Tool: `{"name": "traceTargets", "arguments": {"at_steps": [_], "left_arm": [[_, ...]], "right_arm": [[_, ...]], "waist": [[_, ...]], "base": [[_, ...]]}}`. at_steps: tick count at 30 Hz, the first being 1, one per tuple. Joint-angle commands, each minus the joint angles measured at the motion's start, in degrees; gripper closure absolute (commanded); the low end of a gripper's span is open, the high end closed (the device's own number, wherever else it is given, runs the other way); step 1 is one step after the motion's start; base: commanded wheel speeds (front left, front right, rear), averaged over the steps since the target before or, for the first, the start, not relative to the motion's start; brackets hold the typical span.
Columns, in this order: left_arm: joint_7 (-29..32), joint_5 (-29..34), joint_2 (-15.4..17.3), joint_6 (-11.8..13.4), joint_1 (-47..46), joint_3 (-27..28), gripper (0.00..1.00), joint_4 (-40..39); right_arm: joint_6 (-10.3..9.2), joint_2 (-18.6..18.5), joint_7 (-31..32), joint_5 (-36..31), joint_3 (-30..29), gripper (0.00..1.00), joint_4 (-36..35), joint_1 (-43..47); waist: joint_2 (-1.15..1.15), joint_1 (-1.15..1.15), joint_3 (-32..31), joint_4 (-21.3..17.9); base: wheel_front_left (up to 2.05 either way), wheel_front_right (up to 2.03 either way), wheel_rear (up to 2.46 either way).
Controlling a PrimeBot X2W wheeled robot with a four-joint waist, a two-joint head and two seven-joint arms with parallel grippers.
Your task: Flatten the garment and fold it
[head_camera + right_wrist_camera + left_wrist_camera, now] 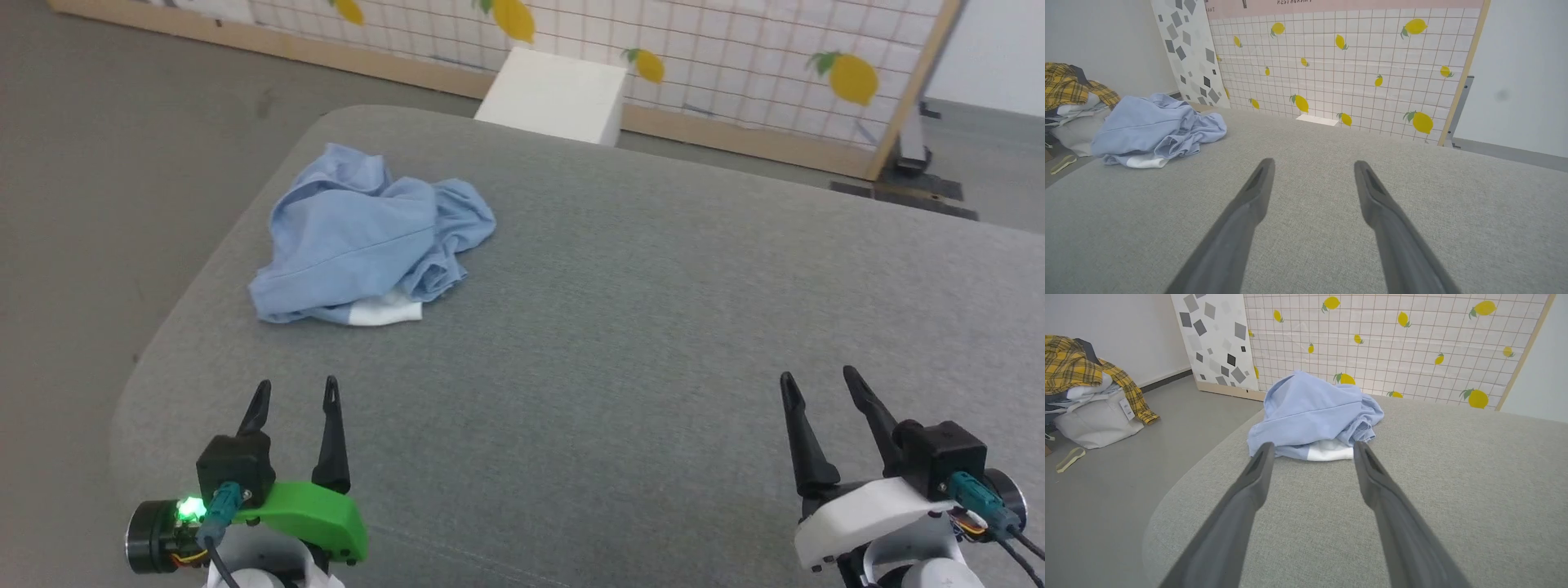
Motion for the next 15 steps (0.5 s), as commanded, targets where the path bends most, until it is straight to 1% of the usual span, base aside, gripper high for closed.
{"name": "traceTargets", "arguments": {"at_steps": [1, 6, 15], "left_arm": [[-0.7, -0.73, 0.23, 0.28, 0.5, 0.15, 0.0, 0.22], [-1.3, -0.98, 0.19, 0.56, 0.75, 0.2, 0.0, 0.4], [-2.35, -1.33, -0.02, 1.41, 1.49, -0.19, 0.0, 0.63]], "right_arm": [[-0.05, 0.06, -0.7, 0.64, -0.03, 0.0, 0.35, 0.53], [-0.06, 0.06, -1.3, 1.02, 0.12, 0.0, 1.05, 0.48], [-0.06, 0.07, -2.35, 1.79, 0.47, 0.0, 2.4, 0.41]], "waist": [[0.0, 0.0, 0.04, 3.35], [0.0, 0.0, 0.16, 5.93], [0.0, 0.0, 0.19, 8.25]], "base": [[0.0, 0.0, 0.0], [-0.17, -0.17, -0.17], [-0.11, -0.11, -0.11]]}}
